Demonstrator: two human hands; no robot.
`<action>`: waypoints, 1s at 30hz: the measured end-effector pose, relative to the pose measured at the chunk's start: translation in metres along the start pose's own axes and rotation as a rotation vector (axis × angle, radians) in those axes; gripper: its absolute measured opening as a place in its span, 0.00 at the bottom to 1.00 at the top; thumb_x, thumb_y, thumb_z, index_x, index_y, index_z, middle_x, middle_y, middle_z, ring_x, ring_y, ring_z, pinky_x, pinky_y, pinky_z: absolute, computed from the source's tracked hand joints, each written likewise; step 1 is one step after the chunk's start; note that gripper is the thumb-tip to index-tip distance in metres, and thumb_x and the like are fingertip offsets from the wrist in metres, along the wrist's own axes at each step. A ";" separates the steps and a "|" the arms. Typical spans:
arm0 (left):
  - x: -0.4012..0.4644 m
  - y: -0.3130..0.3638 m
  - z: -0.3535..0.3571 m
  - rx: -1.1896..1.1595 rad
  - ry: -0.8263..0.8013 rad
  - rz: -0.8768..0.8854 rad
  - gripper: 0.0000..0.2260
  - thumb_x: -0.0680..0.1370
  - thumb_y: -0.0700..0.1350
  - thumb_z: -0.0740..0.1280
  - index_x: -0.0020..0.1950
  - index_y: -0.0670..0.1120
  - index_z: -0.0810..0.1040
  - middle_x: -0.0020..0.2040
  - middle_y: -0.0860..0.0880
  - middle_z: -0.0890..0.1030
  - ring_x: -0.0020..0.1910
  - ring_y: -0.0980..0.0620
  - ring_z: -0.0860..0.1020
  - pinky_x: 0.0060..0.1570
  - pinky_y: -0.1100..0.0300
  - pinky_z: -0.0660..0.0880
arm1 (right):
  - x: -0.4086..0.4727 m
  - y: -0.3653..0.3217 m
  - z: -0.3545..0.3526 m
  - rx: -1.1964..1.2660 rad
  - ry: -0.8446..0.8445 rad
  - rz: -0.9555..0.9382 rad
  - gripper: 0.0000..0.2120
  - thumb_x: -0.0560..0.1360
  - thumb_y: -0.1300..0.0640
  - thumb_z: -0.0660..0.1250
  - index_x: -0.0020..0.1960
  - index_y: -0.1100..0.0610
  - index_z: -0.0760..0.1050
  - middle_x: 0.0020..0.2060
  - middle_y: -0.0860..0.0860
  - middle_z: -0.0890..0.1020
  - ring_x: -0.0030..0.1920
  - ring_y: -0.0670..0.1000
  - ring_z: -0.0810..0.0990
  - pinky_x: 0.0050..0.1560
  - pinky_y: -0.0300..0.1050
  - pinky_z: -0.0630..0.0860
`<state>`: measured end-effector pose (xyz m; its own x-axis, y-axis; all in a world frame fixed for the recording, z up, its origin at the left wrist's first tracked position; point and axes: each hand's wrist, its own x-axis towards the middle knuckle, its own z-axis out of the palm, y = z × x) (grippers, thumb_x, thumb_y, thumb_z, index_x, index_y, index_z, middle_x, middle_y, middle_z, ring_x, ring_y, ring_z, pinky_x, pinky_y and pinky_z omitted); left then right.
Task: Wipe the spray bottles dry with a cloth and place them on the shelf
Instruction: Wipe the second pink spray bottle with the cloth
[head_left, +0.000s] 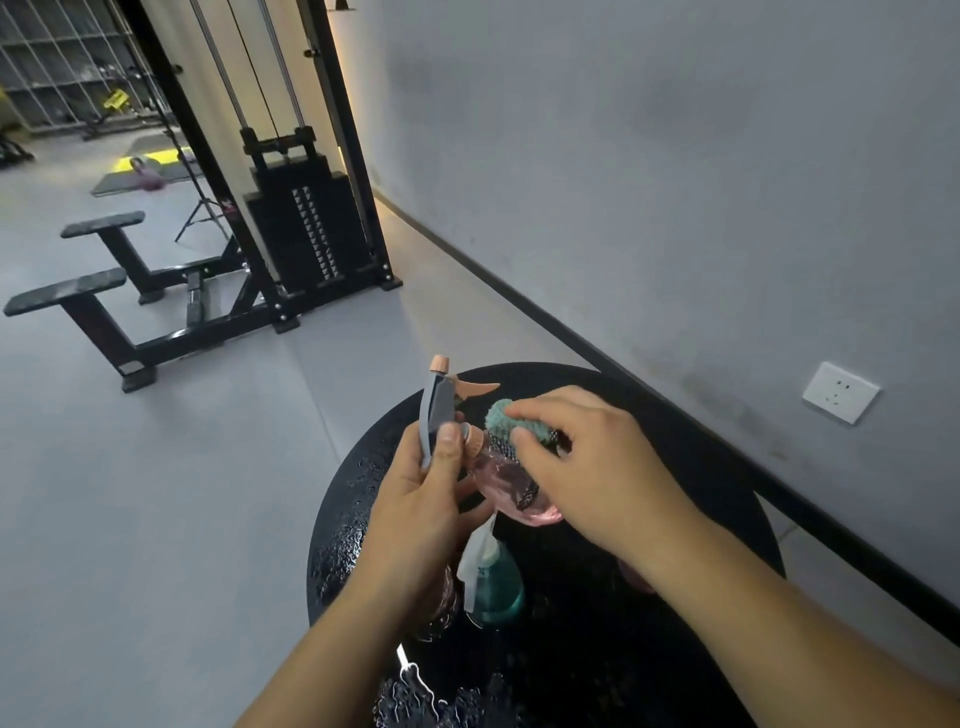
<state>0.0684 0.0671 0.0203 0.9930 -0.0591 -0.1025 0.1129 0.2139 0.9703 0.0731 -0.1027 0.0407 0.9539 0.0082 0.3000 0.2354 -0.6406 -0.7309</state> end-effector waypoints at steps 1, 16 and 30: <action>-0.001 0.001 -0.001 -0.004 0.000 0.004 0.13 0.87 0.53 0.61 0.65 0.46 0.76 0.59 0.43 0.87 0.58 0.41 0.87 0.59 0.42 0.84 | 0.000 0.001 0.000 -0.007 -0.010 0.012 0.13 0.81 0.51 0.67 0.64 0.44 0.81 0.57 0.37 0.78 0.55 0.39 0.79 0.55 0.36 0.80; 0.000 0.004 0.007 0.006 0.038 0.092 0.15 0.84 0.54 0.62 0.62 0.45 0.77 0.56 0.45 0.88 0.56 0.44 0.88 0.51 0.52 0.86 | 0.002 0.020 -0.009 0.085 0.080 0.115 0.11 0.78 0.55 0.69 0.59 0.44 0.83 0.52 0.40 0.81 0.50 0.34 0.78 0.44 0.27 0.76; 0.001 0.010 0.018 -0.089 0.109 0.100 0.19 0.83 0.56 0.61 0.61 0.42 0.76 0.57 0.46 0.88 0.52 0.46 0.88 0.48 0.54 0.86 | 0.003 0.032 -0.020 0.139 0.196 0.158 0.12 0.79 0.55 0.69 0.61 0.46 0.84 0.52 0.38 0.83 0.52 0.36 0.80 0.52 0.32 0.79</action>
<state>0.0702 0.0511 0.0336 0.9968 0.0721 -0.0348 0.0117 0.2987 0.9543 0.0796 -0.1382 0.0302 0.9298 -0.2408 0.2782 0.1224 -0.5106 -0.8511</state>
